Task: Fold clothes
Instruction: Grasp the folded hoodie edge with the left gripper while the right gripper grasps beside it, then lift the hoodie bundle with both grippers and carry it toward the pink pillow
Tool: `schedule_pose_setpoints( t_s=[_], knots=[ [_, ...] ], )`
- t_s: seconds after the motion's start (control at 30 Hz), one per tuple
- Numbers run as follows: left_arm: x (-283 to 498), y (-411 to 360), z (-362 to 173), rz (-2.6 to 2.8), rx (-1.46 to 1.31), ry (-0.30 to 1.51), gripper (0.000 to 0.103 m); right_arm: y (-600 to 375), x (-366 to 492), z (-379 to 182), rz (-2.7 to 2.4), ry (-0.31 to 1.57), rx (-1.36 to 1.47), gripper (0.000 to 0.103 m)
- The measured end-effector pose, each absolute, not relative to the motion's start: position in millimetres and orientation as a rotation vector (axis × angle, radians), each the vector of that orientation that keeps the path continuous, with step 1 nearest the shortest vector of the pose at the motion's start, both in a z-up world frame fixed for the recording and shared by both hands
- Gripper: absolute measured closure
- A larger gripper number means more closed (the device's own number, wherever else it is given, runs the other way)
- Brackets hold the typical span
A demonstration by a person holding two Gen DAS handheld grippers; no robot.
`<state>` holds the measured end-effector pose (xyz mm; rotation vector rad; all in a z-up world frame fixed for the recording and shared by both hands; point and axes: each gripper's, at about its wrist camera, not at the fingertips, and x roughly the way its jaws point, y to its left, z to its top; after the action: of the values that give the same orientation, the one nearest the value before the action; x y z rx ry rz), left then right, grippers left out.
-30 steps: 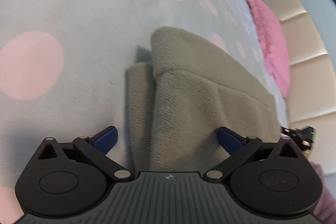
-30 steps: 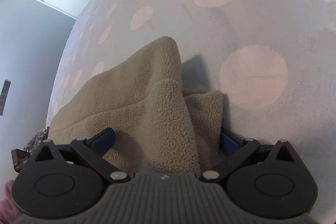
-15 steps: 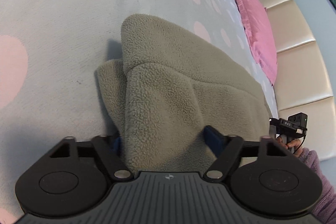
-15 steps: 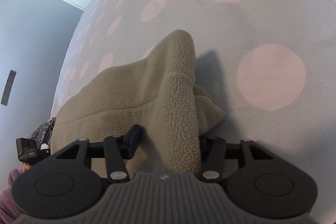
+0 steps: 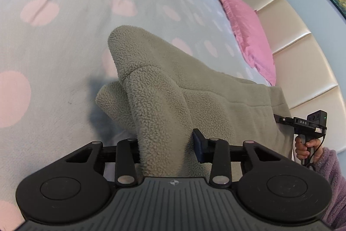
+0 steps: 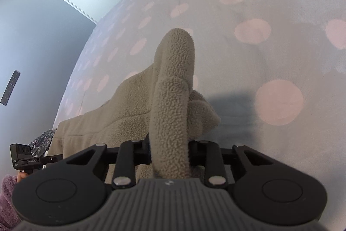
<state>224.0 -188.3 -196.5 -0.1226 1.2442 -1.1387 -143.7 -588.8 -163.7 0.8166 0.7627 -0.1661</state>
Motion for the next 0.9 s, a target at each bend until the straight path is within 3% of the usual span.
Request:
schedule_pose_setpoints(
  t_s=[0.57,0.9],
  knots=[
    [186,-173,-169,-1.141,-0.196,1.093,0.066,-543,-205,-114,-0.185,0.711,0.701,0.074],
    [193,-179,-173,-1.118,-0.201,1.130,0.065,-535,-200,-113,-0.197,0.713,0.677,0.074]
  ],
)
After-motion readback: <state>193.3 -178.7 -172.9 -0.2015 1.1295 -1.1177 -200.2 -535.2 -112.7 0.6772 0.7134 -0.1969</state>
